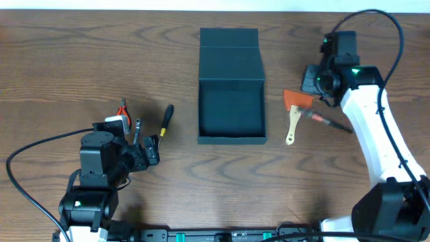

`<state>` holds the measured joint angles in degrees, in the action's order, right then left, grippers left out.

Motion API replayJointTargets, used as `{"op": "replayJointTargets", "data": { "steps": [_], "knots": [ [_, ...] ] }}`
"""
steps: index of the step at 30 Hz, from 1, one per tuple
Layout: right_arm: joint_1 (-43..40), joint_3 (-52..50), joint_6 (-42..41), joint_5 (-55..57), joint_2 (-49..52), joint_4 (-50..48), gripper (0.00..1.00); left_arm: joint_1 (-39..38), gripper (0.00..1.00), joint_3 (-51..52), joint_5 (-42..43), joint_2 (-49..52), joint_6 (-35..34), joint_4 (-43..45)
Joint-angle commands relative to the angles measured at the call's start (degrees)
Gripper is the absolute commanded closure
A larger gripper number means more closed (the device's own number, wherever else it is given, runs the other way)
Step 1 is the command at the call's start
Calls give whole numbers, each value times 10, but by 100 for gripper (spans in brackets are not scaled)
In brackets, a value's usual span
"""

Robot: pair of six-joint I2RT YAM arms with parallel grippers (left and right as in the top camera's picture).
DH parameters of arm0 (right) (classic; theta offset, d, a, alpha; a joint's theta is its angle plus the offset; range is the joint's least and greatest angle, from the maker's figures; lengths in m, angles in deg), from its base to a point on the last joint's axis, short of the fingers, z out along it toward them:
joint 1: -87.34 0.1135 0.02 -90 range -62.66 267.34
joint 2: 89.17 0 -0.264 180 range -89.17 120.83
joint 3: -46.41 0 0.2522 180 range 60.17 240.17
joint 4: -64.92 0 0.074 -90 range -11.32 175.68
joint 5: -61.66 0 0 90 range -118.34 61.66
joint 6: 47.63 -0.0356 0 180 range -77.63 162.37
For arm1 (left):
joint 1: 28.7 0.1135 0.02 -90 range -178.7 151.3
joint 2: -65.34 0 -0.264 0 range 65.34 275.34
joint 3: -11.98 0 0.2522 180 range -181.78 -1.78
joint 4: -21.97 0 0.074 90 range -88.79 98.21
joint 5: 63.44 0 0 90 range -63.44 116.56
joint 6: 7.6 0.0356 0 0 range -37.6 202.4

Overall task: Pack container
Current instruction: 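Lift the hammer with the right gripper and swing it left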

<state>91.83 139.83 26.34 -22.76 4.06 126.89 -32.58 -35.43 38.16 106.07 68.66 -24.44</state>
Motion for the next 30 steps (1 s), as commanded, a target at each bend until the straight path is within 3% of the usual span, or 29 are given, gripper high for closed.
{"op": "replayJointTargets", "data": {
  "steps": [1,21,23,26,30],
  "knots": [
    [38,47,9,0,-10,34,99,-2,1,-12,-5,0,-5,-4],
    [60,83,-9,4,-10,78,98,-2,1,-12,-3,0,-5,-24],
    [59,83,-15,4,-10,80,90,-2,1,-12,-3,0,-5,-24],
    [55,83,-74,4,-10,90,50,-2,1,-12,-3,0,-5,-24],
    [53,83,-178,-12,-10,120,18,-2,1,-12,-3,0,-5,-24]
  ]
}}
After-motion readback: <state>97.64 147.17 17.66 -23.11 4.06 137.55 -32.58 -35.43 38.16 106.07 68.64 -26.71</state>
